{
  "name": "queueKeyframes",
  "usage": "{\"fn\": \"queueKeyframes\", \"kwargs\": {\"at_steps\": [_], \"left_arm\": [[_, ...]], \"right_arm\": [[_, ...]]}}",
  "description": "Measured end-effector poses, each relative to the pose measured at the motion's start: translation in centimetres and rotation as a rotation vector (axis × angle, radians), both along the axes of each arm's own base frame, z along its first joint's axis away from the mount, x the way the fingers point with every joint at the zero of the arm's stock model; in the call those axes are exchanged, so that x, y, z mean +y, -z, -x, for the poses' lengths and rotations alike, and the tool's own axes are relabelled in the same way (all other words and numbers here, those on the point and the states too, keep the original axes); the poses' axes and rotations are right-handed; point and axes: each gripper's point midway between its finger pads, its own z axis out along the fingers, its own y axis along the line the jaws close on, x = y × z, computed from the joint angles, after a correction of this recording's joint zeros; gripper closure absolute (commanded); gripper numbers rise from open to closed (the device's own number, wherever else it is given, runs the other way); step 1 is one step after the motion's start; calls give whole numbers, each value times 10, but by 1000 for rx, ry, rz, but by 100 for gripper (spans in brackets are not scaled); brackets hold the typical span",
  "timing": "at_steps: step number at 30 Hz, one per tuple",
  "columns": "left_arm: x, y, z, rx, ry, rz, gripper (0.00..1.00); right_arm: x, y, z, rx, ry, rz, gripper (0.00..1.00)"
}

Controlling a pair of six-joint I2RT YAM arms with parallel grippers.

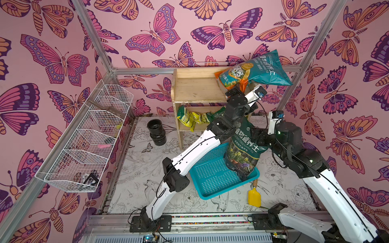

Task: Take down the fertilizer bag from the shelf
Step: Pick up the fertilizer bag from the shelf.

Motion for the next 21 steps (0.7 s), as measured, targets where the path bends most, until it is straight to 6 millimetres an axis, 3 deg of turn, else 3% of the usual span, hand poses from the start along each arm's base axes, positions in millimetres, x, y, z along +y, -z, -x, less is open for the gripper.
{"fn": "queueKeyframes", "kwargs": {"at_steps": [3,12,16,17,19,21], "left_arm": [[8,-5,-7,-18,-20,5,3],[46,-12,-39,-25,-109,61,25],[47,-12,-40,-16,-96,85,51],[47,-12,-40,-14,-92,91,64],[47,-14,-40,-9,-79,110,100],[48,-16,-40,-5,-73,128,100]], "right_arm": [[3,2,-1,7,-11,-2,9],[10,4,-2,18,-39,-12,9],[11,4,-2,18,-43,-14,9],[11,4,-2,16,-47,-17,9],[14,1,-3,10,-58,-27,10],[16,-3,-2,-3,-70,-40,10]]}}
